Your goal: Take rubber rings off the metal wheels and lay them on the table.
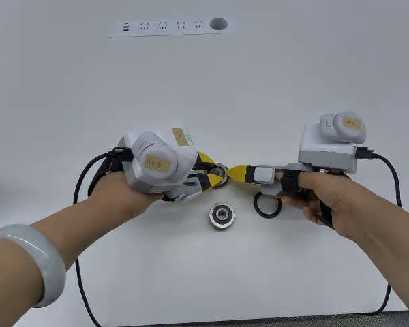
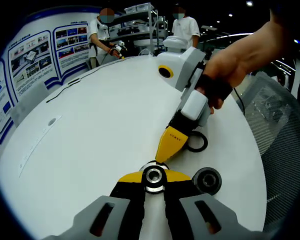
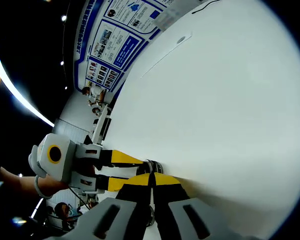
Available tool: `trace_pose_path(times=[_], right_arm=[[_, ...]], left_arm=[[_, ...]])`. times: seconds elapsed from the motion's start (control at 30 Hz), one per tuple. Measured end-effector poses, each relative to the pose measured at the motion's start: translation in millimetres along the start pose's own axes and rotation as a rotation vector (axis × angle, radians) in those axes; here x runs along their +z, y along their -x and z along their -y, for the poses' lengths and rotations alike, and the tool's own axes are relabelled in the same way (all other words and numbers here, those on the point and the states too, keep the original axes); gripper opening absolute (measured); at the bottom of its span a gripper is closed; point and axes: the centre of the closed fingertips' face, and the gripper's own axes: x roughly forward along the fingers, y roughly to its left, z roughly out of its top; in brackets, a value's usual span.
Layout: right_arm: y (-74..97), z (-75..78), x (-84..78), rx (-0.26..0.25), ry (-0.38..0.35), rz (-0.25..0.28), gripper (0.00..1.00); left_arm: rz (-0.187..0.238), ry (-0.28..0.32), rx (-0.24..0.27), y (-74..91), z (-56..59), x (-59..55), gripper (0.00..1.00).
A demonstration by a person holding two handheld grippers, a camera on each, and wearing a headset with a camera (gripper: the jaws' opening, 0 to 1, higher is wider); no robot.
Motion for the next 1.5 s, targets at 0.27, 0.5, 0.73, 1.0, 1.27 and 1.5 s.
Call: trace_pose_path(times=[0.27, 0.5, 0.73, 1.0, 1.27, 1.5], right_arm=[[0.1, 0.0, 0.2, -0.004, 0.002, 0.001, 0.02], [0.7, -3.3, 0.9, -0.002, -0.002, 0.005, 0.02], [0.1, -5.1, 1.0, 0.001, -0.008, 0.007, 0.02], [0.4, -8.7, 0.7, 0.002, -0.007, 0.009, 0.02], [1.3, -10.7, -0.1, 0.003, -0.009, 0.007, 0.02], [0.8, -12.4, 0.3, 0.009, -0.011, 0.009, 0.02]], left_arm=[[-0.002, 0.000, 0.000, 0.2, 0.0, 0.0, 0.14], [-0.003, -0.001, -0.001, 0.3, 0.2, -0.3, 0.14], [-0.003, -0.001, -0.002, 0.5, 0.2, -0.5, 0.14], [-0.005, -0.002, 0.000, 0.5, -0.2, -0.5, 0.14], [-0.007, -0.005, -0.003, 0.1, 0.3, -0.6, 0.14], [-0.006, -0.011, -0.005, 0.1, 0.5, -0.5, 0.14]])
